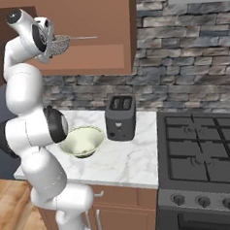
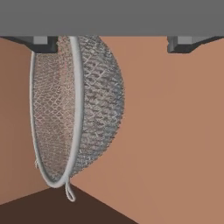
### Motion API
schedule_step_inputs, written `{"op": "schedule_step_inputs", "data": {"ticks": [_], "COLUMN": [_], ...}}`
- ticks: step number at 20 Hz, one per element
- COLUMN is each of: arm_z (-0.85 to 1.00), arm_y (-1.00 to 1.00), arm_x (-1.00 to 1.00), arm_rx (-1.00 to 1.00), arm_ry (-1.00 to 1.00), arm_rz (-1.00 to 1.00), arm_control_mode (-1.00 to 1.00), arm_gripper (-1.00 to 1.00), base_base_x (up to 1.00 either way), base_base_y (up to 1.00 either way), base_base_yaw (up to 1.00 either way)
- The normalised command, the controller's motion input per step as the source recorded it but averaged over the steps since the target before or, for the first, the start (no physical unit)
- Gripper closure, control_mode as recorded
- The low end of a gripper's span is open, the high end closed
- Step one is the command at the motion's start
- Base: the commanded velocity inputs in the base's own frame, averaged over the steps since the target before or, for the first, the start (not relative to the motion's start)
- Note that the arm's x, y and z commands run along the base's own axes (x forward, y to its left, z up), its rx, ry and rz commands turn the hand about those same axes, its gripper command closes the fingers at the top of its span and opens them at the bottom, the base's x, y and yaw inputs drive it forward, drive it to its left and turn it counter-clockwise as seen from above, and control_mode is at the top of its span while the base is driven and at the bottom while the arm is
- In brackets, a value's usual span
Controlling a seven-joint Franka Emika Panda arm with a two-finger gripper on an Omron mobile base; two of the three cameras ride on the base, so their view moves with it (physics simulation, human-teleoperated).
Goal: Open the cabinet and setup a tea strainer by placing it in the bowl upright.
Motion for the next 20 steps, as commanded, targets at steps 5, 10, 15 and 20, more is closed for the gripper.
{"op": "schedule_step_inputs", "data": {"ticks": [5,10,15,20], "arm_z": [0.0,0.0,0.0,0.0], "arm_y": [0.0,0.08,0.12,0.07], "arm_x": [0.34,0.28,0.22,0.1], "arm_rx": [-0.06,-0.06,-0.04,0.0], "arm_ry": [0.06,0.02,0.02,0.0], "arm_rz": [0.0,0.0,0.0,0.0], "arm_control_mode": [-1.0,-1.0,-1.0,-1.0], "arm_gripper": [-1.0,-1.0,-1.0,-1.0], "base_base_x": [0.0,0.0,0.0,0.0], "base_base_y": [0.0,0.0,0.0,0.0], "base_base_yaw": [0.0,0.0,0.0,0.0]}}
